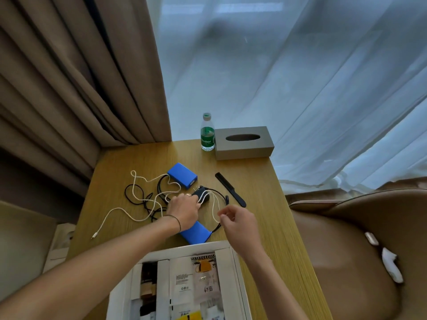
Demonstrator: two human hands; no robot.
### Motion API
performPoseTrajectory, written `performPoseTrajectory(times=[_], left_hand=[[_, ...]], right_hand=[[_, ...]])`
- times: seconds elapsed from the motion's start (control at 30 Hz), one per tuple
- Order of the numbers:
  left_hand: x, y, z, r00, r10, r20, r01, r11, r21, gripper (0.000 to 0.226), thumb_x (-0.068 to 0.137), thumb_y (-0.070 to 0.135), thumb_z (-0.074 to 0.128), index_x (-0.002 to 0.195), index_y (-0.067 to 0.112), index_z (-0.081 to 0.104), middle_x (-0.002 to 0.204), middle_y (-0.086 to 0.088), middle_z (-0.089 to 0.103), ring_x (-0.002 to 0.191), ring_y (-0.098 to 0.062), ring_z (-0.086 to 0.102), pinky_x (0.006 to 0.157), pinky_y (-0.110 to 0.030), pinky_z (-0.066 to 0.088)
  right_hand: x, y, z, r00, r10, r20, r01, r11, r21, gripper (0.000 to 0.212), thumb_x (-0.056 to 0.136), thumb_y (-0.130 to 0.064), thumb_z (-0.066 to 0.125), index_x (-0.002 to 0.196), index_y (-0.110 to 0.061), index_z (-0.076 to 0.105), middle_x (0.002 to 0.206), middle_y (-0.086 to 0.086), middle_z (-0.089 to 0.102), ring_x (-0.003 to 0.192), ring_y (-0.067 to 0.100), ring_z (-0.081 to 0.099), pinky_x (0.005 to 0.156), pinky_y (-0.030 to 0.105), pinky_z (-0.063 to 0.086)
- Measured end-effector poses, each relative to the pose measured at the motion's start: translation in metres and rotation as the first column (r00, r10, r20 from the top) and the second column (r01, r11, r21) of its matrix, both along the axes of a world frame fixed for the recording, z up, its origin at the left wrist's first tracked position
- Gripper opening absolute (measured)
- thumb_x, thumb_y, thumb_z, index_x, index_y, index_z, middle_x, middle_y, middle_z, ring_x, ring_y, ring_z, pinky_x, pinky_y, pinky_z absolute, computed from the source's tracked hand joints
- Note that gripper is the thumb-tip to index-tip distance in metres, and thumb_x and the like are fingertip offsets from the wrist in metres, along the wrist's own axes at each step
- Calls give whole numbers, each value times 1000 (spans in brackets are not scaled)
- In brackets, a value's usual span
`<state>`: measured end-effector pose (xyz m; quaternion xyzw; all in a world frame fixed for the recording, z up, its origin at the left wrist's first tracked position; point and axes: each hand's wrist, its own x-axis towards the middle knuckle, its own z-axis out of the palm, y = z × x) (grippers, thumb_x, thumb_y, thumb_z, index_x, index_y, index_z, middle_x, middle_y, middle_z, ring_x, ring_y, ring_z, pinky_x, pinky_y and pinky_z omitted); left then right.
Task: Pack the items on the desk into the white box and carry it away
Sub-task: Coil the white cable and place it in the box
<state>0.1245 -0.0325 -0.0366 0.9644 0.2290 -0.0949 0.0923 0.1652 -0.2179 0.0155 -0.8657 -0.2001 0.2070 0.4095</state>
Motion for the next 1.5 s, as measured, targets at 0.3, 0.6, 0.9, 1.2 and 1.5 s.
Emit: performPoseTrajectory(times=[0.3,0.6,0.9,1.2,1.5], left_hand=[[-54,22,85,979,36,202,19,964,-265,21,103,30,44,85,21,50,76,-1,60,70,-26,58,61,-40,41],[-116,41,172,754,516,407,110,512,-852,37,101,16,56,71,-6,55,74,-16,56,70,-17,55,71,-33,47],[-154,37,219,568,765,305,473,0,-881,35,99,26,46,76,11,68,121,-27,68,109,-33,66,95,-39,52],[-165,52,236,424,879,216,656,-134,-743,34,107,33,31,88,15,54,83,-5,56,84,-24,63,106,-55,41],[-175,73,223,348,855,385,482,189,-855,33,108,32,31,89,16,53,71,-1,47,46,-8,29,39,-20,24]], right_hand=[[-19,57,35,916,223,333,-223,974,-38,53,95,-11,59,143,-32,51,147,-4,48,129,13,43,103,25,43],[-47,100,79,808,367,460,-417,909,7,22,104,-23,50,102,-13,69,119,3,65,119,25,53,105,49,39],[-98,131,118,957,262,127,-291,878,379,26,105,-23,47,95,-20,70,86,1,73,79,19,66,72,41,52],[-136,143,118,882,448,-146,-296,768,567,26,107,-14,43,96,-19,66,77,-18,70,75,-2,64,72,17,51],[-145,129,126,630,683,-371,-418,700,579,35,106,-38,45,96,-11,66,61,3,49,54,17,46,63,36,49]])
